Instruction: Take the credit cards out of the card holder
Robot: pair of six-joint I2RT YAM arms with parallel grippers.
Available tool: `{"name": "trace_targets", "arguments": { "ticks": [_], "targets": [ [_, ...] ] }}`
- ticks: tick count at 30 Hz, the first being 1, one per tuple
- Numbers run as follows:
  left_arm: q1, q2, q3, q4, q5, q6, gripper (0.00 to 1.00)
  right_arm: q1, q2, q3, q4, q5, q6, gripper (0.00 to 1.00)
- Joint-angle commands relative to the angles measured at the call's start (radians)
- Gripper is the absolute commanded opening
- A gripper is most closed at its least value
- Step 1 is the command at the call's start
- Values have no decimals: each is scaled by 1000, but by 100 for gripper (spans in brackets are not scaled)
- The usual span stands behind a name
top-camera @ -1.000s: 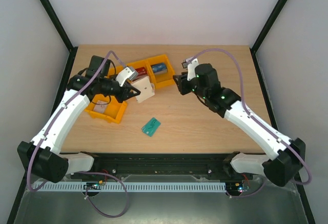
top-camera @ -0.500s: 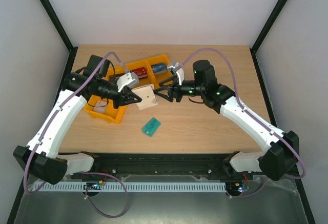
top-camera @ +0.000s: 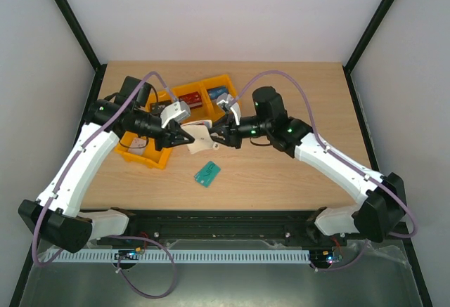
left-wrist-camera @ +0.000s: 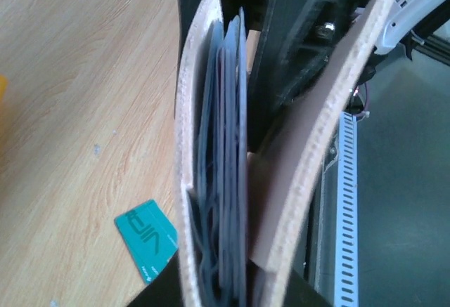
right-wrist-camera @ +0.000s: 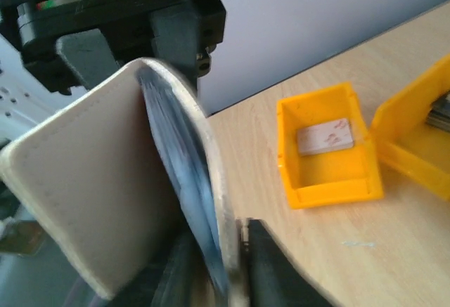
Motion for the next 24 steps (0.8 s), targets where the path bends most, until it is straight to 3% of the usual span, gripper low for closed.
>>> {"name": "trace_targets", "arguments": {
  "ticks": [1, 2, 4, 5, 7, 10, 14, 18, 24],
  "targets": [
    [1, 0, 16, 50, 22, -26, 31, 19, -12, 2, 71, -27, 58, 10],
    [5, -3, 13, 67, 4, -44, 52, 18, -22, -10, 102, 9, 92, 2],
    [12, -9, 2, 114, -48, -97, 90, 19, -35, -30, 155, 109, 163, 2],
    [18, -11, -6, 143, -87, -131, 98, 20, -29, -34, 161, 158, 199, 2],
    [24, -12, -21, 208, -184, -205, 99, 38, -9, -18, 126, 310, 256, 2],
    [24, -1, -26, 263, -294, -270, 99, 138, 21, 37, 49, 716, 313, 2],
    [20, 17, -11, 287, -299, -314, 99, 207, 68, 105, -23, 972, 409, 2],
    [21, 23, -7, 322, -349, -361, 99, 271, 107, 165, -69, 1087, 397, 2],
    [33, 62, 6, 375, -446, -445, 99, 322, 165, 228, -106, 1075, 344, 2]
  ]
}}
